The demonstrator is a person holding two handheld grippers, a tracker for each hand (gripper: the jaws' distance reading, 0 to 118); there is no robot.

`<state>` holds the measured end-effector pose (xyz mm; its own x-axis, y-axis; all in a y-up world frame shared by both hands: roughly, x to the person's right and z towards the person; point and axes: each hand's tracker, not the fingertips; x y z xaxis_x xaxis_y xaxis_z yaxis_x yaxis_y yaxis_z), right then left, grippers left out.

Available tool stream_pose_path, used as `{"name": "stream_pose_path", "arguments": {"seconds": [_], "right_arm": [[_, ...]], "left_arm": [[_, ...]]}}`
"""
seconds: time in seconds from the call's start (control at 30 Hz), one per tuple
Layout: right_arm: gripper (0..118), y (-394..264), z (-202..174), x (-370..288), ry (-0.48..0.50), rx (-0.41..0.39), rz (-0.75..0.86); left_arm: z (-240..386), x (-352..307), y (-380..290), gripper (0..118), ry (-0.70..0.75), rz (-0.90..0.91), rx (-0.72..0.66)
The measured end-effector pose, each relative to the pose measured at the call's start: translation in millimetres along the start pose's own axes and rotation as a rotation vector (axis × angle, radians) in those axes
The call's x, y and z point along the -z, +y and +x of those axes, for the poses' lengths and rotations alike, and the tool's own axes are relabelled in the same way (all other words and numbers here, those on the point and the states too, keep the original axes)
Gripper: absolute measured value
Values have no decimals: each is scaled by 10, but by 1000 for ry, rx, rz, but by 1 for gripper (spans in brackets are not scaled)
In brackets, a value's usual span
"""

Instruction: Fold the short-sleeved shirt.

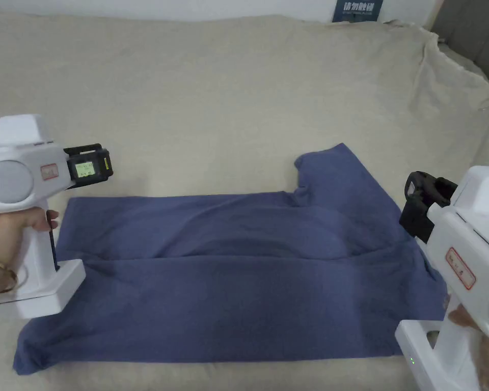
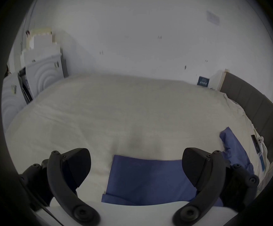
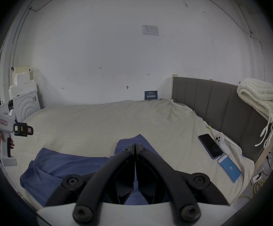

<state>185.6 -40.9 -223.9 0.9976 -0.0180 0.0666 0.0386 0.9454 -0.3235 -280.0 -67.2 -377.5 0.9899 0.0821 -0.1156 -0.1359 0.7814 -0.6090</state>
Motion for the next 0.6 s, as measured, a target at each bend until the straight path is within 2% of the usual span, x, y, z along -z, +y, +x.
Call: {"name": "stream_pose_path", "arguments": {"seconds": [0.23, 0.33, 0.43, 0.47, 0.5, 0.53, 0.57, 0.6], "right_arm": [[0, -129, -1, 293, -19, -19, -58], [0, -175, -5, 372, -17, -20, -82], [0, -216, -36, 425, -11, -33, -102], [0, -232, -43, 421, -9, -41, -108], [0, -242, -48, 417, -6, -47, -110], [0, -246, -54, 413, -3, -51, -113], [0, -248, -58, 411, -1, -51, -115], [0, -252, -52, 407, 2, -52, -117]], "left_arm": [[-120, 903, 79, 114, 68, -312, 1], [-190, 1146, 28, 106, 137, -429, -35], [-239, 1212, -13, 98, 136, -428, -53], [-233, 1224, -24, 92, 136, -428, -52], [-240, 1228, -33, 80, 136, -429, -48], [-234, 1237, -47, 50, 137, -438, -30], [-219, 1245, -66, 33, 130, -444, -18], [-186, 1228, -75, 24, 136, -439, -5]]}}
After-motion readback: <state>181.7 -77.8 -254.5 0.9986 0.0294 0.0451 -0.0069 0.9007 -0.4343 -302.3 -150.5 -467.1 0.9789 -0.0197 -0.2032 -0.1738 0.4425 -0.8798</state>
